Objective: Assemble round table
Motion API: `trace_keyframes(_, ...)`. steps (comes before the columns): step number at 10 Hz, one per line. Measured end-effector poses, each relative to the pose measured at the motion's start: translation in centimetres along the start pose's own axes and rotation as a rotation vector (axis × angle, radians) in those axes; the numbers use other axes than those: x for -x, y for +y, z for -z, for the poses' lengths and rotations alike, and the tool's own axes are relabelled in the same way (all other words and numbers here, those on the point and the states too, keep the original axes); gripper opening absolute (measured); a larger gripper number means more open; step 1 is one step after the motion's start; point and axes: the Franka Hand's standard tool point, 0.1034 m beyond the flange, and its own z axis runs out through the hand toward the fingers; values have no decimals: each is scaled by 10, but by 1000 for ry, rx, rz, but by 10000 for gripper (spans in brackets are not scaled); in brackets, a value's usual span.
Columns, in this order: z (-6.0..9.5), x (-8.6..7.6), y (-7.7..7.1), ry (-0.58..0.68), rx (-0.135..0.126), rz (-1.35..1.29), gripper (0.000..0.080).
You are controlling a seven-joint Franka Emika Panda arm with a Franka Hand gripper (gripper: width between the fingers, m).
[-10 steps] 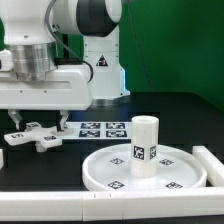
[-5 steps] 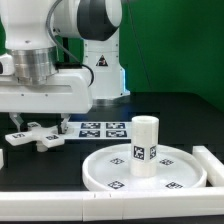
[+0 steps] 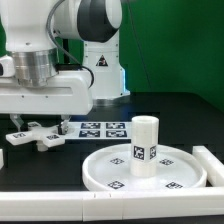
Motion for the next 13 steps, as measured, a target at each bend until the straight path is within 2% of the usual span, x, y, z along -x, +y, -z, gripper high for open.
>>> trace_keyframes(1, -1, 0, -1, -1, 0, 1, 613)
trace_keyframes(2, 0, 0, -1, 0, 0, 2, 440)
trace_keyframes(5, 1, -3, -3, 1, -1, 6, 443)
trace_keyframes(6, 4, -7, -8, -1, -6, 9, 443)
trace_keyframes(8, 12, -16, -28, 2, -14, 10, 443)
trace_keyframes(9, 18, -19, -46, 4, -20, -14, 443)
trace_keyframes(10, 29, -20, -67, -6, -36, -24, 443)
trace_keyframes(12, 53, -24, -95, -20, -62, -56, 445)
trace_keyframes(13, 69, -30, -114, -34, -78, -90, 445)
